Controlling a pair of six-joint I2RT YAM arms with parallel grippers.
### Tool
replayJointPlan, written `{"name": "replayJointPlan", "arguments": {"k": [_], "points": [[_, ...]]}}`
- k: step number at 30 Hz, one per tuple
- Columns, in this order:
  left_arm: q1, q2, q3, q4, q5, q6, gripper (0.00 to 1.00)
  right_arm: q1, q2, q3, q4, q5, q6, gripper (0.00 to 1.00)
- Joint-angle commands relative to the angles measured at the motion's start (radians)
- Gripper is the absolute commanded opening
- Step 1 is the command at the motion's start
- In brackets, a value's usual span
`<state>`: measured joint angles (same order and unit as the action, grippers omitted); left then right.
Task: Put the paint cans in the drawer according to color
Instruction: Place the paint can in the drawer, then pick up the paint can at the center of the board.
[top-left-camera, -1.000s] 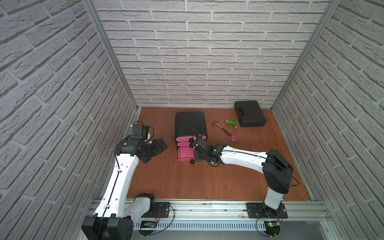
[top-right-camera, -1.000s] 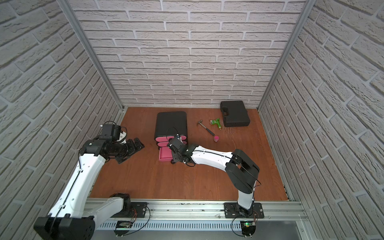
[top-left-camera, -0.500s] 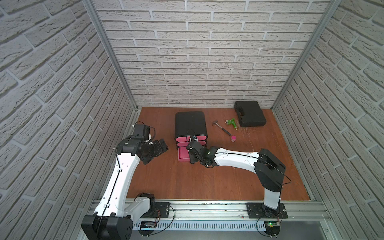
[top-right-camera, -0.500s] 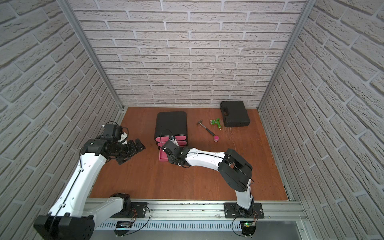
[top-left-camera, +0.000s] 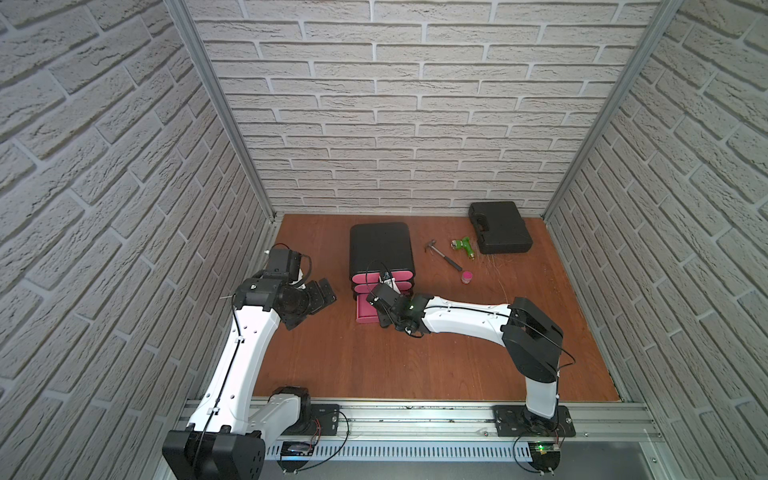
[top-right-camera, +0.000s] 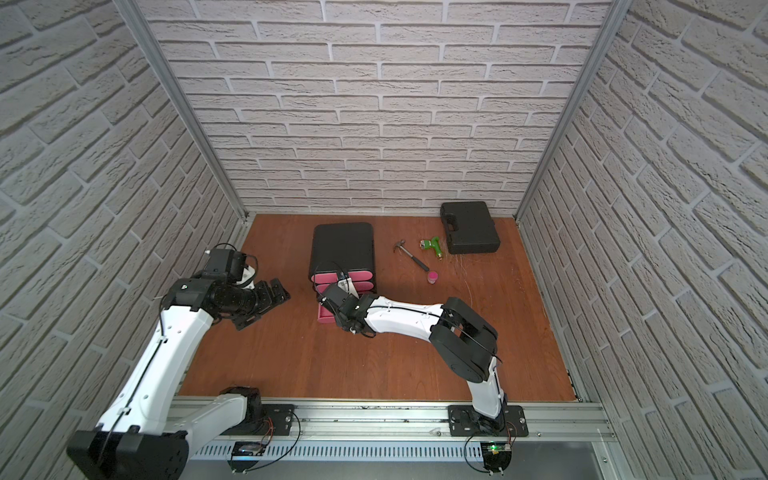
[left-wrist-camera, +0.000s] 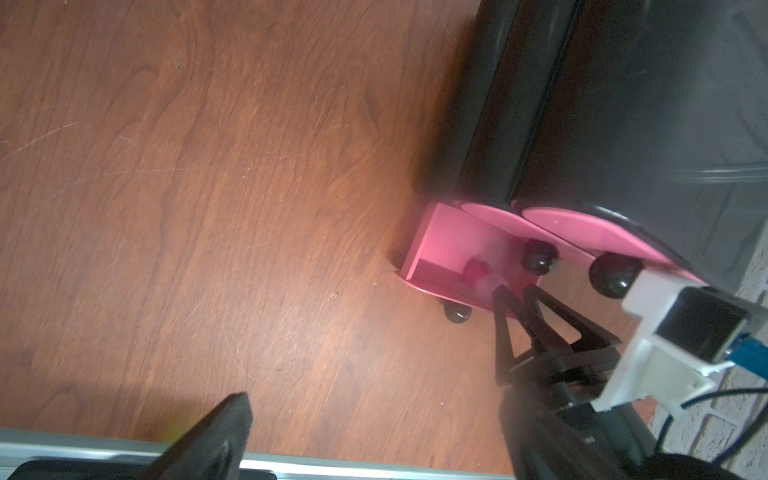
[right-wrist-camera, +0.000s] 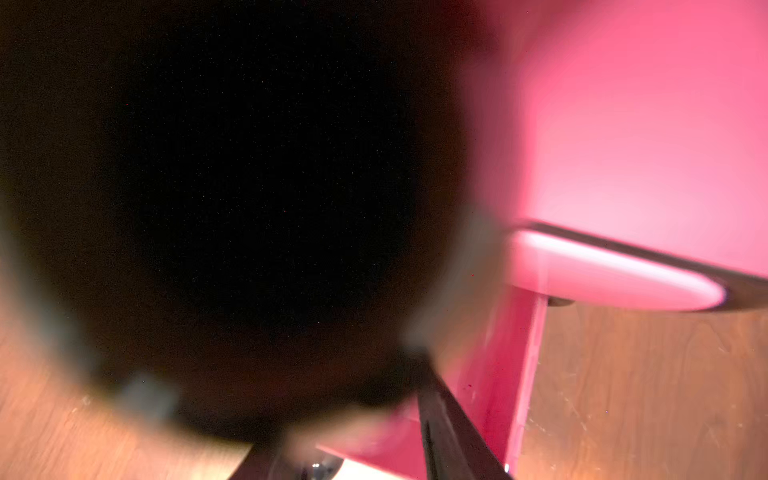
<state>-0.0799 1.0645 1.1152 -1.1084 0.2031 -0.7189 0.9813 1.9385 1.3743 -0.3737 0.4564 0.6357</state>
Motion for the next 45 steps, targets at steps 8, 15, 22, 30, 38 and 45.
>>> {"name": "replayJointPlan", "arguments": {"k": [8, 15, 22, 30, 38, 45], "points": [[-0.003, 0.009, 0.024, -0.007, -0.021, 0.004, 0.98, 0.000, -0.117, -0.007, -0.022, 0.003, -0.006, 0.50], [-0.002, -0.006, 0.038, -0.001, -0.034, 0.048, 0.99, -0.013, -0.332, -0.047, -0.160, -0.072, 0.022, 0.56], [-0.013, -0.034, 0.017, 0.090, 0.042, 0.096, 0.99, -0.090, -0.515, -0.127, -0.360, -0.008, 0.124, 0.63], [-0.095, -0.057, -0.016, 0.237, 0.126, 0.106, 0.98, -0.355, -0.508, -0.153, -0.502, -0.073, 0.124, 0.76], [-0.243, -0.003, 0.021, 0.307, 0.152, 0.175, 0.99, -0.570, -0.348, -0.136, -0.424, -0.176, 0.025, 0.76], [-0.291, 0.011, 0.038, 0.267, 0.061, 0.143, 0.98, -0.693, -0.084, 0.029, -0.401, -0.263, -0.086, 0.68]]}}
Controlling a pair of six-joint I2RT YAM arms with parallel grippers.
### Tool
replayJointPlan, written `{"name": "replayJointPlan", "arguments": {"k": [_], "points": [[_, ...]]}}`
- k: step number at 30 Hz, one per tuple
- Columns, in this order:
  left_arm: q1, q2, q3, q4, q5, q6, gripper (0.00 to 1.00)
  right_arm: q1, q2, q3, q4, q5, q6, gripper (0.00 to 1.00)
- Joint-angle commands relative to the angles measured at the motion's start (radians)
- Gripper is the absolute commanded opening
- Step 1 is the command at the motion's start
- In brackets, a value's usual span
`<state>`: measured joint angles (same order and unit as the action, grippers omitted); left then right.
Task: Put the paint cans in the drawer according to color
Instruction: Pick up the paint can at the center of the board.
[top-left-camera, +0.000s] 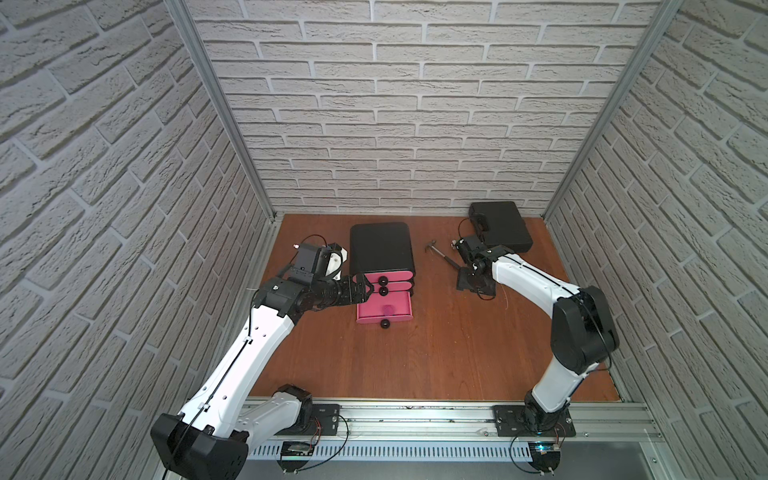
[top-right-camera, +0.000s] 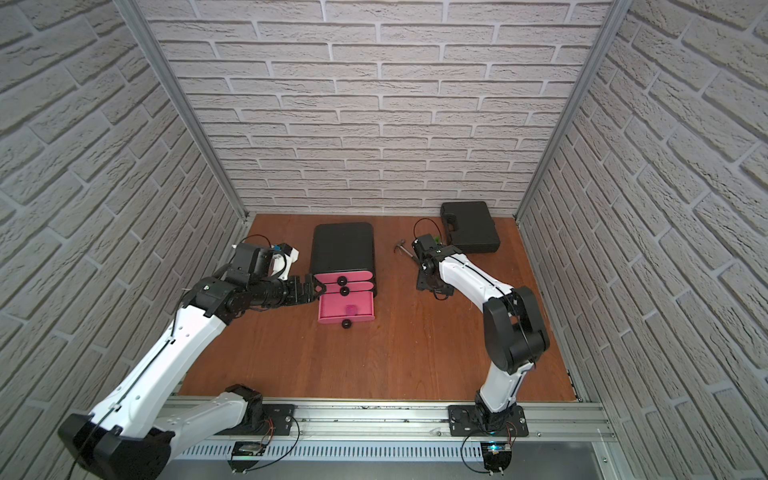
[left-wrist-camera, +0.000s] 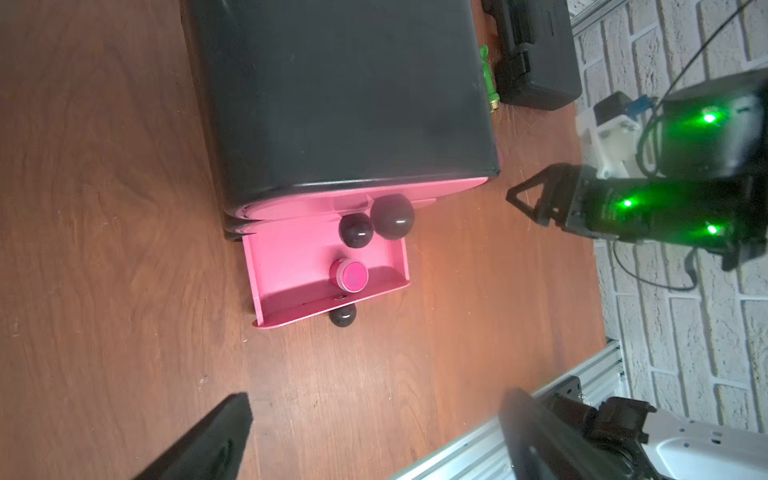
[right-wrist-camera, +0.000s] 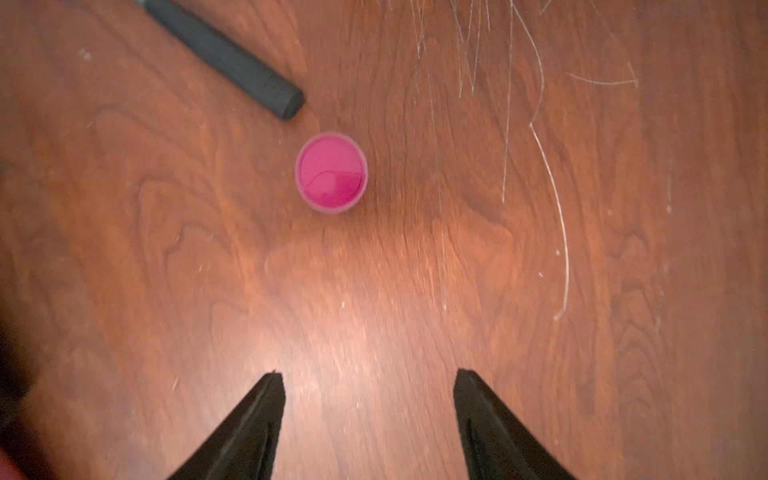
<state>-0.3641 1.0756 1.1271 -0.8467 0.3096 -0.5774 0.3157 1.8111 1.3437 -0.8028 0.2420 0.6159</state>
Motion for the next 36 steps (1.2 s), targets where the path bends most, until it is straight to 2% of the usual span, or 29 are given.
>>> {"name": "replayJointPlan", "arguments": {"k": [1, 3, 9, 15, 24, 29, 36], "points": [[-0.006, -0.002, 0.026, -0.001, -0.057, 0.001, 0.98, -0.040, 0.066, 0.078, 0.044, -0.057, -0.071, 0.67], [-0.008, -0.006, 0.028, -0.007, -0.072, -0.003, 0.99, -0.054, 0.094, 0.103, 0.079, -0.083, -0.086, 0.66], [-0.006, -0.003, 0.045, -0.041, -0.128, -0.007, 0.98, -0.083, 0.226, 0.244, 0.030, -0.083, -0.101, 0.66], [-0.004, 0.022, 0.066, -0.052, -0.155, -0.006, 0.99, -0.089, 0.281, 0.289, 0.018, -0.093, -0.075, 0.66], [-0.004, 0.043, 0.084, -0.046, -0.164, -0.001, 0.98, -0.092, 0.295, 0.285, 0.016, -0.076, -0.077, 0.65], [-0.002, 0.043, 0.083, -0.048, -0.166, -0.002, 0.99, -0.092, 0.287, 0.268, 0.022, -0.071, -0.074, 0.57], [0.001, 0.037, 0.084, -0.055, -0.176, -0.002, 0.98, -0.096, 0.286, 0.244, 0.027, -0.072, -0.057, 0.51]]}}
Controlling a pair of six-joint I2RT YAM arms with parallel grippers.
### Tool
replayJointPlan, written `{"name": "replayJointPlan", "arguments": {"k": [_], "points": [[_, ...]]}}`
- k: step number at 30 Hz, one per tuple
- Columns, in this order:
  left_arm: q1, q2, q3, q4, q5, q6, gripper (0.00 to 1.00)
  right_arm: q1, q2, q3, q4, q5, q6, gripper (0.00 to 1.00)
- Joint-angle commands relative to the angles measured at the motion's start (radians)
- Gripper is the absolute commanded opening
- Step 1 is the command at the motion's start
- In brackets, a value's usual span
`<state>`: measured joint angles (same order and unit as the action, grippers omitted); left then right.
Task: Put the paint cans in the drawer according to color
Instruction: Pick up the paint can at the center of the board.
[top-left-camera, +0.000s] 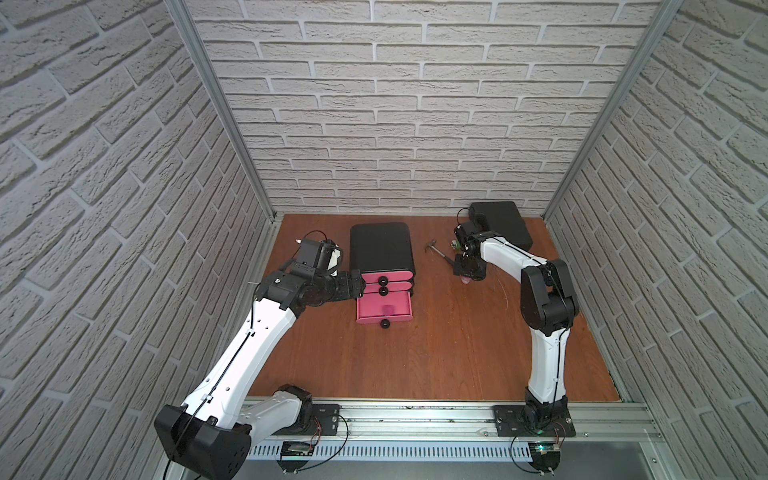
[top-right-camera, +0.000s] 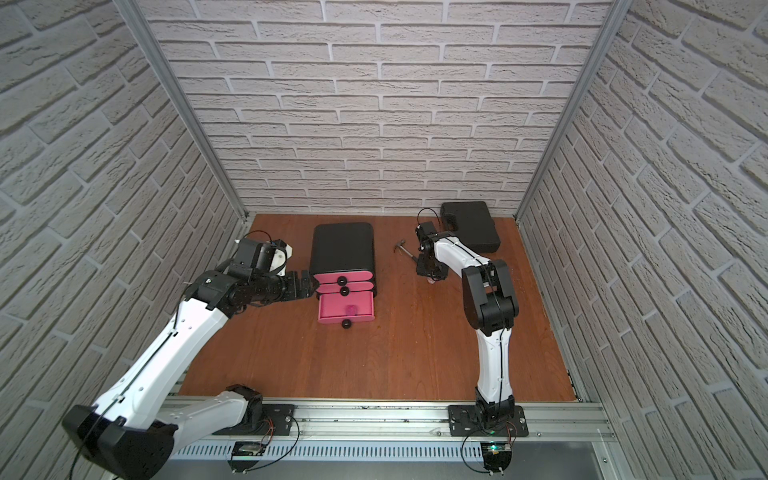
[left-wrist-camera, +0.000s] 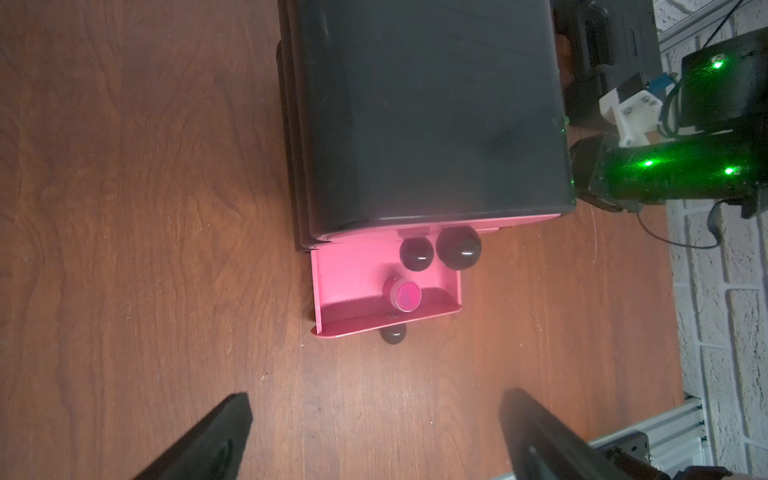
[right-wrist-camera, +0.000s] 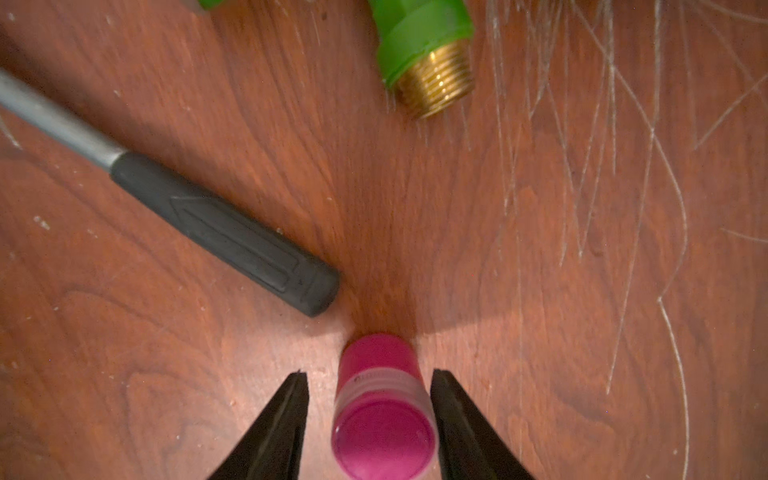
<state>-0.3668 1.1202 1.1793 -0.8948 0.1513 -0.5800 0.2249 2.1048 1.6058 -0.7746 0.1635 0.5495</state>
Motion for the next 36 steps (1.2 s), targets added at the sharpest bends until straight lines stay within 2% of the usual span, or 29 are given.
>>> {"name": "replayJointPlan", "arguments": {"k": [1, 10, 17, 21, 25, 28, 36], "points": [[0.002, -0.008, 0.032, -0.010, -0.021, 0.001, 0.98, -0.006, -0.007, -0.019, -0.001, 0.006, 0.008, 0.50], [0.013, -0.022, 0.036, -0.039, -0.057, 0.000, 0.98, -0.006, -0.085, -0.078, 0.006, 0.007, -0.018, 0.32], [0.048, -0.040, 0.004, -0.027, -0.073, -0.027, 0.99, 0.017, -0.272, -0.224, 0.023, -0.024, -0.045, 0.27], [0.109, -0.033, -0.016, -0.040, -0.058, -0.027, 0.99, 0.065, -0.389, -0.334, 0.073, -0.045, -0.069, 0.27], [0.200, -0.034, -0.038, -0.044, -0.016, -0.024, 0.98, 0.143, -0.486, -0.408, 0.097, -0.041, -0.071, 0.26], [0.253, -0.034, -0.046, -0.047, 0.010, -0.026, 0.98, 0.248, -0.536, -0.429, 0.115, -0.031, -0.103, 0.26], [0.343, -0.038, -0.101, -0.052, 0.087, -0.076, 0.99, 0.494, -0.566, -0.411, 0.177, -0.028, -0.186, 0.26]]}}
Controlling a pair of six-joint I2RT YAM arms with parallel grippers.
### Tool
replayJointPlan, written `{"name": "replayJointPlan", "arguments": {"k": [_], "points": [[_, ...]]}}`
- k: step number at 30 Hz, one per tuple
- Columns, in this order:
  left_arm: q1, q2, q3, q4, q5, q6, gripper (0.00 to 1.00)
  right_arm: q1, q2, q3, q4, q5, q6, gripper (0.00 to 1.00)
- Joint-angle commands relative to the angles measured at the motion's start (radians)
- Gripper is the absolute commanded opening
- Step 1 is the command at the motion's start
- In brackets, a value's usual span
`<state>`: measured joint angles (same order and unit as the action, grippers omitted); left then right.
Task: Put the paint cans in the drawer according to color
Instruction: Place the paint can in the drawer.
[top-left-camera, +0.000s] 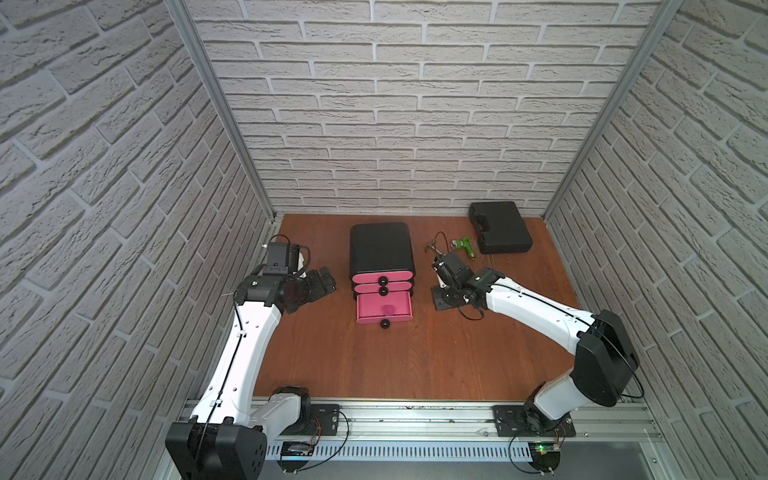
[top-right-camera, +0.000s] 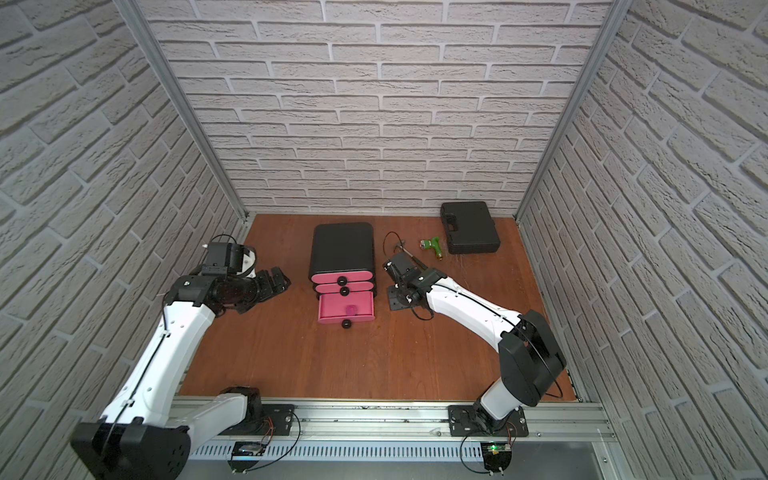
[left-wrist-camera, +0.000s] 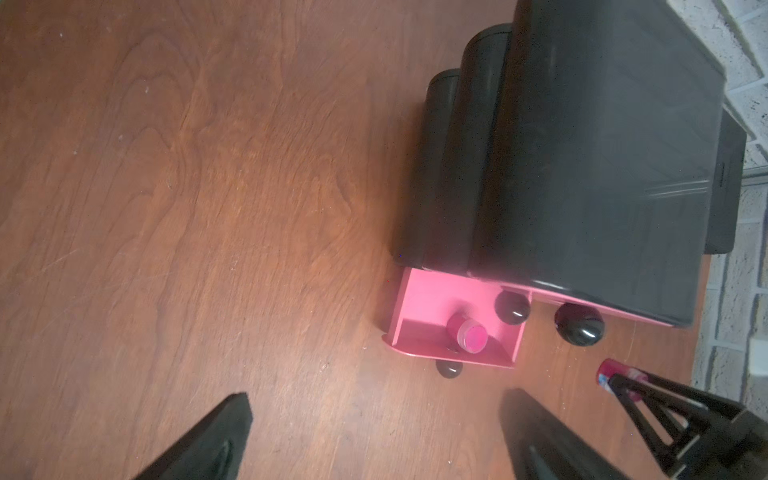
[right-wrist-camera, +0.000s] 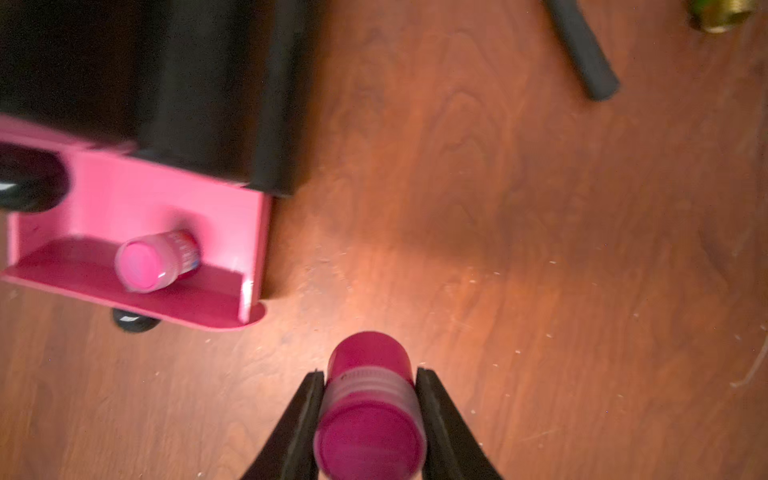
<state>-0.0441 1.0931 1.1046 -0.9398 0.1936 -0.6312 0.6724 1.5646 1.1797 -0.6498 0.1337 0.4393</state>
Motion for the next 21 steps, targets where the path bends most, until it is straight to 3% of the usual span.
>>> {"name": "replayJointPlan", "arguments": {"k": [1, 11, 21], "points": [[0.025, -0.012, -0.033, -0.007, 0.045, -0.028, 0.99, 0.072, -0.018, 0.024, 0.059, 0.000, -0.097, 0.26], [0.048, -0.022, -0.080, -0.050, 0.061, -0.099, 0.98, 0.209, 0.128, 0.172, 0.100, -0.123, -0.321, 0.26], [0.104, -0.042, -0.117, -0.108, 0.085, -0.164, 0.98, 0.244, 0.301, 0.332, 0.121, -0.135, -0.457, 0.26]]}}
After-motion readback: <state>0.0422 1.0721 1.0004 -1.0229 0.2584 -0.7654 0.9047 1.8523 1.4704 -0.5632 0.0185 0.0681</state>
